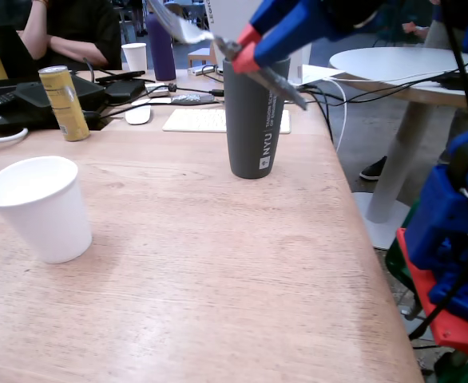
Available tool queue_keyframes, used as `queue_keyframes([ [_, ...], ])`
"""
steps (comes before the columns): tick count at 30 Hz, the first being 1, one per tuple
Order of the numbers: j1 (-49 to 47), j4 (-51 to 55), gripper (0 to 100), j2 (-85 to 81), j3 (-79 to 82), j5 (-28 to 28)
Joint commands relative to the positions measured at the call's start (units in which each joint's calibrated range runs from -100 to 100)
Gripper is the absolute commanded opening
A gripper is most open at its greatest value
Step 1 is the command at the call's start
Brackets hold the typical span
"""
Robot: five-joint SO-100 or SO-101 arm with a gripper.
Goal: Grab the fork and place it in gray glass
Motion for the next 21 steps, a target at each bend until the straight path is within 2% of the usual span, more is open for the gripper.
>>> queue_keyframes([
  [1,0.5,-11.7,0,-1.8,-0.9,-2.0],
  [3,2.0,-19.1,0,-1.0,-1.0,-4.0],
  [5,7.6,-25.3,0,-0.8,-0.4,-4.9],
  [15,26.0,-50.8,0,4.8,-0.3,-5.0],
  [17,27.0,-53.7,0,8.2,-0.3,-5.7],
  [21,29.2,-56.5,0,10.2,-0.3,-10.4],
])
